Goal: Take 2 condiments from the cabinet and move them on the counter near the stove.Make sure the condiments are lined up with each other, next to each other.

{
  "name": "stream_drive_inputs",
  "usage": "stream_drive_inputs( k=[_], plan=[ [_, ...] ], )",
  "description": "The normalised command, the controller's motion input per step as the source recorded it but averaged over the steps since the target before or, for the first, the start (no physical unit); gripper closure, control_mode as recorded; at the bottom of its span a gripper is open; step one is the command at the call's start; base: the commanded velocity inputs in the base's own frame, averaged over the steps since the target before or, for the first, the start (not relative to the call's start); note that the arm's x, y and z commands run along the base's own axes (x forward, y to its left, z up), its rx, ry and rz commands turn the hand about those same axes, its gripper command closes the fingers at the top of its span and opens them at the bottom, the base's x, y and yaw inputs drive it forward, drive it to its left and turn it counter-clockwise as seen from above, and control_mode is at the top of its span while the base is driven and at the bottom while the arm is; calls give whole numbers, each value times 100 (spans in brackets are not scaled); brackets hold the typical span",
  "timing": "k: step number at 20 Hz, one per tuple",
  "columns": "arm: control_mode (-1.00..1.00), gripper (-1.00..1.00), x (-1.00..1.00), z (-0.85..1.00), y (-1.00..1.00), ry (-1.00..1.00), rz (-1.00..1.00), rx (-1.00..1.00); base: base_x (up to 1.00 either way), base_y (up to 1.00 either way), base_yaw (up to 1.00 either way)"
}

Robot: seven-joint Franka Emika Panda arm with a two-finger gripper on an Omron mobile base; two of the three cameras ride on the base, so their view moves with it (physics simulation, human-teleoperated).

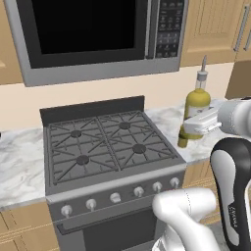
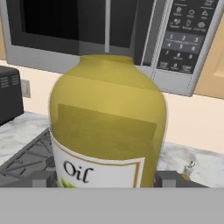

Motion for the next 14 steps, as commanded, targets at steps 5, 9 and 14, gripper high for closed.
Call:
stream_drive_inputs(
  k=[5, 9, 14],
  plan=[
    [100, 100, 0, 0, 0, 0, 0, 0, 31, 0, 0],
    [100, 100, 0, 0, 0, 0, 0, 0, 23, 0, 0],
    [100, 100, 0, 0, 0, 0, 0, 0, 32, -3, 0]
  ],
)
